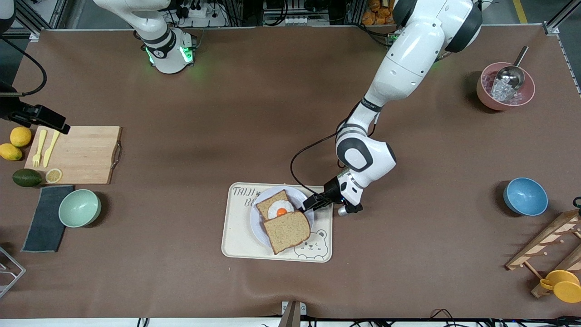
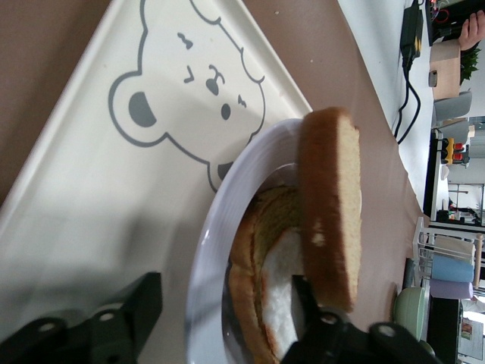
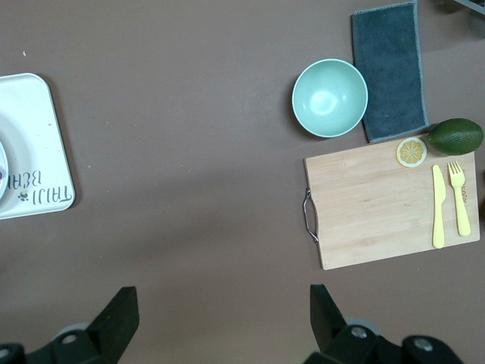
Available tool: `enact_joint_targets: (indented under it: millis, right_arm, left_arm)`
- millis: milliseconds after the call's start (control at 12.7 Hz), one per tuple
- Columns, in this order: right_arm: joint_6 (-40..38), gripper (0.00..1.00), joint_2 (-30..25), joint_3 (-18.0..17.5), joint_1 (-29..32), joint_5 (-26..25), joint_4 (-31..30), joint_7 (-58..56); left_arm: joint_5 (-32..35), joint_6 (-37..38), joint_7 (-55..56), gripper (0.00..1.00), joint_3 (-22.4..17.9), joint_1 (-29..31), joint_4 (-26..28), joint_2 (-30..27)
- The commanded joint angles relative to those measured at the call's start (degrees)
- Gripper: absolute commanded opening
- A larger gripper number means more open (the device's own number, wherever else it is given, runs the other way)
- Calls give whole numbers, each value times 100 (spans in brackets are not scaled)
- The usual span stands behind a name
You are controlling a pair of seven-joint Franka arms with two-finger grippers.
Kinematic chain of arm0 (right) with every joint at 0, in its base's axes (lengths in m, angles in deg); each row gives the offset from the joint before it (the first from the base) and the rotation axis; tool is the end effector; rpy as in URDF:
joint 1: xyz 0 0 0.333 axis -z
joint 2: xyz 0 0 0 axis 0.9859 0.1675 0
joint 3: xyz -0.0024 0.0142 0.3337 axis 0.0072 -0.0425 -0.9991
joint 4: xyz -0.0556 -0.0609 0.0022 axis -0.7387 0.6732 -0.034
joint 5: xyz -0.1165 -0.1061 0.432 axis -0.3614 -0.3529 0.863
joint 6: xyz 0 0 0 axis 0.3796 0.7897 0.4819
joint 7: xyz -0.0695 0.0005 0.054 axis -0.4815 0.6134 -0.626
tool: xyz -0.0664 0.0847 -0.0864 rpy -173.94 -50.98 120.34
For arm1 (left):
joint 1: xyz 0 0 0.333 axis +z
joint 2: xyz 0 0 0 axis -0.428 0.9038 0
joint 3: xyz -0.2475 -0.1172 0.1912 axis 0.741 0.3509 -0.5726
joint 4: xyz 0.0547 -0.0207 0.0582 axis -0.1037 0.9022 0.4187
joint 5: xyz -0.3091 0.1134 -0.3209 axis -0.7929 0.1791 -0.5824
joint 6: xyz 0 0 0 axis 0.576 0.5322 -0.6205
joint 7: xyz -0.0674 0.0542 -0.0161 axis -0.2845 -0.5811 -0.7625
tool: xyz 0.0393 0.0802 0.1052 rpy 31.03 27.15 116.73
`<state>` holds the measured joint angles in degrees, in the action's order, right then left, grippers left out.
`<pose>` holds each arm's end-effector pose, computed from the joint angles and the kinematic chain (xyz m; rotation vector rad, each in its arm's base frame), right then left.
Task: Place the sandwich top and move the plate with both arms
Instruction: 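Open the left gripper and lift it off the plate rim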
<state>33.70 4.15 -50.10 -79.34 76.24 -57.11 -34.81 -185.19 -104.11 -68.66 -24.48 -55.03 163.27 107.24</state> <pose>0.6264 -0.0323 0.6005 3.1197 -0.3055 -0.0692 0.6655 -0.4266 0.0800 2.1632 0.4739 0.3012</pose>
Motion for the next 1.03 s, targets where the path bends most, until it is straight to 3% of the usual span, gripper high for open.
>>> enact_joint_targets:
  millis: [0, 946]
  right_arm:
    - [-60, 100, 17, -24, 22, -27, 67, 18]
    - [-60, 100, 26, -24, 30, -27, 67, 18]
  left_arm:
    - [-121, -74, -8, 100, -69, 7, -36, -154]
    - [-130, -689, -17, 100, -130, -142, 60, -348]
